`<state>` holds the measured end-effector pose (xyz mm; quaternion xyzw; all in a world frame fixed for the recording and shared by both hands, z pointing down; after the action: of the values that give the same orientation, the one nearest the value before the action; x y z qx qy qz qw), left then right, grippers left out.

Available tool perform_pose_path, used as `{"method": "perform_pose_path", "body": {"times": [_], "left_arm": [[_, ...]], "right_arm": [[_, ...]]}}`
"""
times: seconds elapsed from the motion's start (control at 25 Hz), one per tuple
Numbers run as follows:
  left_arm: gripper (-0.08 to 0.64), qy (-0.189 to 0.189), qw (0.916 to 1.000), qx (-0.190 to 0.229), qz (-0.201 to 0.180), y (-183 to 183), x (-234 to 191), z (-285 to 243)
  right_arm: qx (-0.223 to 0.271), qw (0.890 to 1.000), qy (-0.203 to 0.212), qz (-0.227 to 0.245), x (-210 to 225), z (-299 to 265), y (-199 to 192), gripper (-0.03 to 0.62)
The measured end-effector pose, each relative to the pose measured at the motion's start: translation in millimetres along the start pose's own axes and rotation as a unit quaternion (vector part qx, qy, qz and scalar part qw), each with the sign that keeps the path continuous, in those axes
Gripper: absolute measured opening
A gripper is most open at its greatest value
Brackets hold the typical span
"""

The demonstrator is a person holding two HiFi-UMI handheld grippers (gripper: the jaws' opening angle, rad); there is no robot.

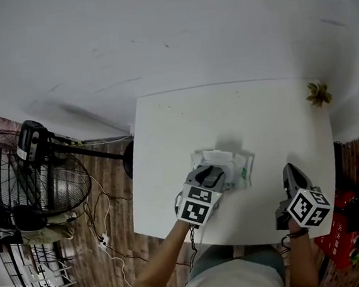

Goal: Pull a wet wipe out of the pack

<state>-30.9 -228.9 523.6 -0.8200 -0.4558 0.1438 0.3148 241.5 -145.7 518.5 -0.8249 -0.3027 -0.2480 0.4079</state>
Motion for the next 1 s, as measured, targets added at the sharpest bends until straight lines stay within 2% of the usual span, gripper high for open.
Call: {"method": "perform_pose_path", "body": {"times": [0.2, 0.44, 0.68, 1.0], "left_arm": [[0.146, -0.048, 0.9984, -0.025, 0.018, -0.8, -7.1, -4.8], [0.144, -0.063, 0.9968, -0.044, 0.02, -4.0, -8.0, -12.2], [0.142, -0.096, 0.993, -0.063, 0.025, -4.4, -11.8, -16.5], [0.124, -0.139, 0.9869, -0.082, 0.009, -1.4, -16.5, -12.5]], "right_arm": [[-0.004, 1.0, 0.001, -0.004, 0.6, -4.7, -2.2, 0.002], [-0.008, 1.0, 0.001, -0.004, 2.7, -9.1, -1.2, 0.002], [-0.006, 1.0, -0.002, -0.007, 5.0, -14.1, 0.0, 0.002], [-0.008, 1.0, -0.006, -0.017, 6.9, -15.9, -2.3, 0.002]]}}
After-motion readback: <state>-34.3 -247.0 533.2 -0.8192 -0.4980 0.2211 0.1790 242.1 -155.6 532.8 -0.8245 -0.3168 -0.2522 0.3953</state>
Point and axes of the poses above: the fingertips, and each gripper's own axes: z backward along the fingers, x to its right, y out of its top, the point moved 9 cm from there along z, backward along the fingers, and after that the axes turned 15 degrees about -z, right-handed, at the moved point
